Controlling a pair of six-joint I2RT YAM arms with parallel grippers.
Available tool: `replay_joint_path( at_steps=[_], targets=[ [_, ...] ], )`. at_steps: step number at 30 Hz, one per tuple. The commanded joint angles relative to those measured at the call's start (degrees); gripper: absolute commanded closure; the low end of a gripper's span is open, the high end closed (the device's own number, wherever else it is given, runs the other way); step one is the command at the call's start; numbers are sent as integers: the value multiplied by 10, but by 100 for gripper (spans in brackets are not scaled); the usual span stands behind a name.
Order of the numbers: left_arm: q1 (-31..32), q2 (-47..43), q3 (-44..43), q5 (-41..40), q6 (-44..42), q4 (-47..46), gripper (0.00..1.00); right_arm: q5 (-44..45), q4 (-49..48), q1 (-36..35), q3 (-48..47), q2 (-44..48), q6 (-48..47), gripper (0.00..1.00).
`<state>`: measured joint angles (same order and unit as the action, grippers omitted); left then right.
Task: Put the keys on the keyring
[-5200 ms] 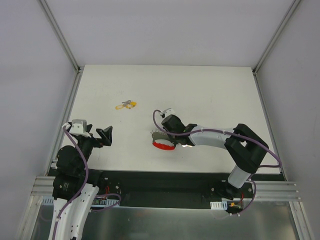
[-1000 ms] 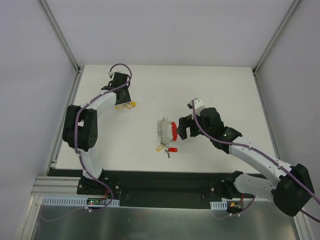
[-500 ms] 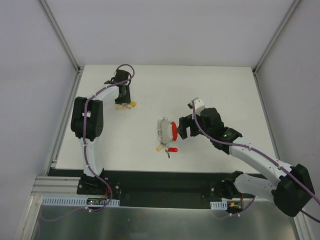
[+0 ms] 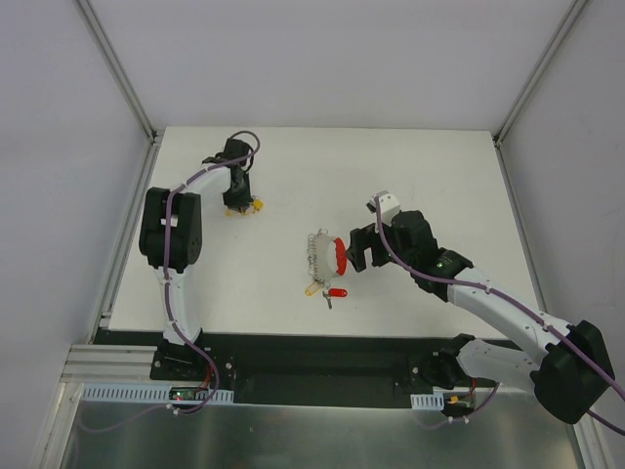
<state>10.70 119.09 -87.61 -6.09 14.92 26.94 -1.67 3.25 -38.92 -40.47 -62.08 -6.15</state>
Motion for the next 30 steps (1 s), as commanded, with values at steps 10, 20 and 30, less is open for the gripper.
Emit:
replay_joint_path(
  at_steps=[10,20,30],
  targets=[
    [-5,-63,120,112,80,36,94,13,-15,-8,1,21,-11,5],
    [25,-162,249,81,96,34,78,11,-10,-12,-3,14,-16,6],
    [90,-243,312,80,122,36,69,11,-3,-14,-8,14,-22,6]
  ],
)
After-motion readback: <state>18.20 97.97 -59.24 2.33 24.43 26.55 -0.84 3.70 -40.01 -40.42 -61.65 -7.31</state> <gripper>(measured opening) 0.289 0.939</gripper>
